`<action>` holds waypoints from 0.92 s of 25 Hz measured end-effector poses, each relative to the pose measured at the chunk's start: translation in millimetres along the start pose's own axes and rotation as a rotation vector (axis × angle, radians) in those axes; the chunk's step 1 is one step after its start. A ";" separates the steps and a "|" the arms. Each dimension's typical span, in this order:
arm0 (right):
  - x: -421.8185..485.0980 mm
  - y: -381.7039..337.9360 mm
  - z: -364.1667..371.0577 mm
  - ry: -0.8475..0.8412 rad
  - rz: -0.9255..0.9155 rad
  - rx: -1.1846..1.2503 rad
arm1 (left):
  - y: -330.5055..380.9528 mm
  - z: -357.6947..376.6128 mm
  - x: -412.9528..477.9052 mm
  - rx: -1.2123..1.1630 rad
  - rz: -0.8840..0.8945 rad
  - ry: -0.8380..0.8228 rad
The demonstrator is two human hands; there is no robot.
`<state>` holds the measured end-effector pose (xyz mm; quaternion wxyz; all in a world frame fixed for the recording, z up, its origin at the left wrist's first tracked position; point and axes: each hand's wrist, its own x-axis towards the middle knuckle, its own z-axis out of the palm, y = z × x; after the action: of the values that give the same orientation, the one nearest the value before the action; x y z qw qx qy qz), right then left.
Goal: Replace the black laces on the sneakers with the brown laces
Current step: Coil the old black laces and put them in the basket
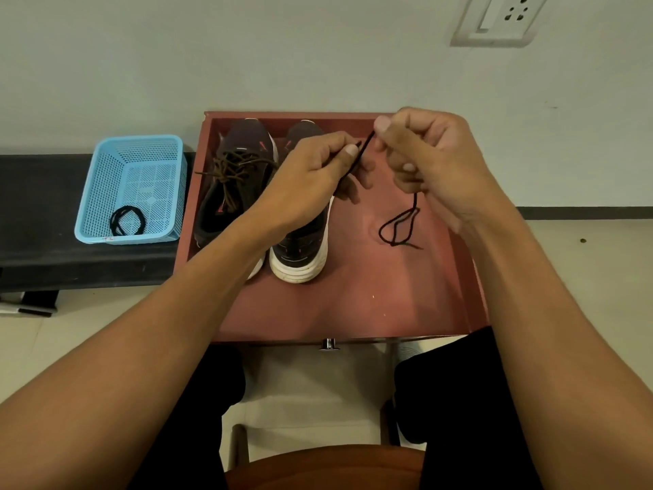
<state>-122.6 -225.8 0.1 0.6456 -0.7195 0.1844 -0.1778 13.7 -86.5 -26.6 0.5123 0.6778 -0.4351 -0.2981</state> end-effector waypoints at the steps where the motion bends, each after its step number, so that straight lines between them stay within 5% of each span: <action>1: 0.5 -0.4 -4.3 0.057 -0.008 0.024 | 2.0 1.5 -1.3 -0.039 -0.008 -0.045; 6: 6.1 11.2 -4.3 0.173 -0.026 -0.096 | 17.2 8.0 -7.4 -0.283 -0.005 -0.194; 14: 5.0 22.2 16.4 -0.138 0.001 -0.446 | 20.6 -8.7 -3.1 -0.780 0.083 -0.027; 19: -3.4 5.5 26.0 -0.301 0.001 -0.396 | 9.4 -19.1 0.7 -0.571 0.066 0.135; 23: -3.7 -8.9 15.4 -0.205 -0.061 -0.224 | 7.0 -13.5 -1.1 -0.233 0.045 0.105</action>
<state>-117.9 -209.9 7.3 0.5711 -0.8065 0.1143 -0.1014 22.7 -80.4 -16.0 0.6161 0.6185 -0.3852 -0.2990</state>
